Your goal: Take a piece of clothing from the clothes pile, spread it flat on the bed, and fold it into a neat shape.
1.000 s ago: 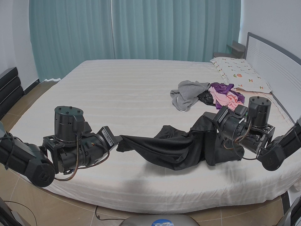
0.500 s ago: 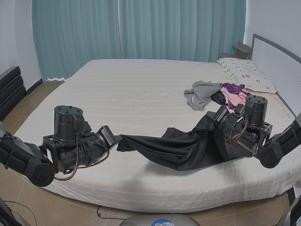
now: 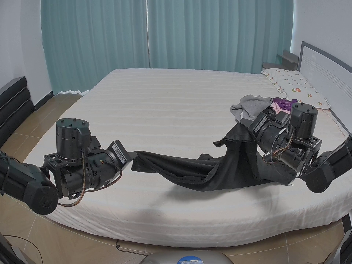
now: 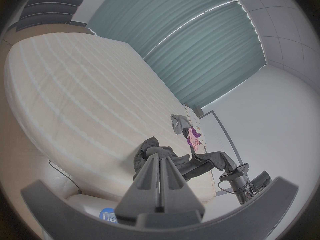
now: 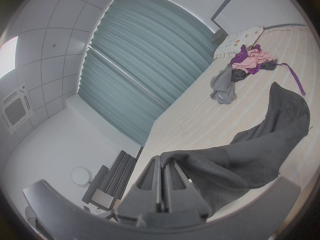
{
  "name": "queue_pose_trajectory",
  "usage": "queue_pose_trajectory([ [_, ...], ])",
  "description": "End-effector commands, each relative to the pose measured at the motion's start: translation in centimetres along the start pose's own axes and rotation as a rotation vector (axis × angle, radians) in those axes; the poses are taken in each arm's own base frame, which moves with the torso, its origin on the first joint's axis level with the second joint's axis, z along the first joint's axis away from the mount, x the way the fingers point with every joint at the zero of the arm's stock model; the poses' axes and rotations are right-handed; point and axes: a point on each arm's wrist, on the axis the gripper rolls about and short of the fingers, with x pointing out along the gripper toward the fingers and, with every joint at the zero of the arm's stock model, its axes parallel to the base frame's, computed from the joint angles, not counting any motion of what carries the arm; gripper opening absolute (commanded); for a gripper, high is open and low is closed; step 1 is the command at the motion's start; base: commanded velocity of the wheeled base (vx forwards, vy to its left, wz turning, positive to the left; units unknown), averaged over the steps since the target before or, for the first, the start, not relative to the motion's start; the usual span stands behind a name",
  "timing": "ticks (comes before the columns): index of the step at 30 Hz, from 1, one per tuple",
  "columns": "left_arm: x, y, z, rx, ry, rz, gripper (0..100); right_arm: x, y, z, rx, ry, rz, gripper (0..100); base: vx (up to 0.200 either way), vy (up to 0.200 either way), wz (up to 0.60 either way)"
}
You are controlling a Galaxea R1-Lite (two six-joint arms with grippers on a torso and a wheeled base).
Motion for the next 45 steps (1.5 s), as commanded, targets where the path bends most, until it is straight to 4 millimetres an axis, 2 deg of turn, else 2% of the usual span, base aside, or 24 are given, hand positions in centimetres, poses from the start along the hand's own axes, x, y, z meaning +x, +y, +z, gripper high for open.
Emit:
queue_pose_trajectory([
  [1,-0.6,-0.2,0.3,-0.002,-0.016,-0.013,0,-0.2,0.3,0.3,0.002,-0.008,0.013,0,0.0,0.2,0.0],
  [8,-0.7,0.0,0.3,-0.002,-0.015,-0.007,0,-0.8,-0.6,0.7,0.004,-0.013,-0.018,0,0.0,0.2,0.0],
  [11,-0.7,0.0,0.2,-0.002,-0.013,-0.004,0,-1.5,-0.7,0.9,0.005,-0.015,-0.026,0,0.0,0.0,0.0],
  [17,-1.2,0.7,-0.6,0.004,0.012,0.018,0,-4.2,-1.2,0.6,0.008,0.005,-0.04,0,0.0,0.0,0.0],
  [22,-2.8,0.8,-0.8,0.007,0.005,0.014,0,-6.3,-0.9,0.8,0.008,-0.001,-0.026,0,-0.2,0.0,0.0],
  [29,-7.1,-0.6,-0.2,0.022,-0.032,-0.046,0,-10.6,0.6,2.1,0.009,-0.061,0.048,0,-0.2,0.0,0.0],
  [31,-7.6,-0.7,-0.1,0.025,-0.035,-0.05,0,-11.0,0.8,2.5,0.011,-0.076,0.059,0,0.0,0.0,0.0],
  [33,-9.5,-1.6,0.5,0.034,-0.061,-0.084,0,-13.0,1.9,3.6,0.014,-0.124,0.099,0,0.0,0.0,0.0],
  [36,-10.9,-2.4,1.1,0.035,-0.088,-0.114,0,-15.2,3.3,4.8,0.016,-0.162,0.151,0,0.0,0.0,0.0],
  [37,-11.6,-2.9,1.4,0.037,-0.098,-0.127,0,-16.3,4.3,5.7,0.017,-0.185,0.186,0,0.0,0.0,0.0],
  [38,-11.6,-2.9,1.4,0.037,-0.098,-0.127,0,-16.3,4.3,5.7,0.017,-0.185,0.186,0,0.0,0.0,0.0],
  [40,-12.6,-4.1,2.5,0.037,-0.122,-0.14,0,-18.4,6.7,7.9,0.02,-0.237,0.244,0,0.0,0.0,0.0],
  [42,-12.9,-4.8,3.1,0.036,-0.136,-0.15,0,-19.1,7.7,8.9,0.021,-0.256,0.264,0,0.0,0.0,0.0],
  [45,-13.3,-7.0,5.2,0.045,-0.187,-0.185,0,-19.4,9.8,11.8,0.013,-0.323,0.29,0,0.0,0.0,0.0],
])
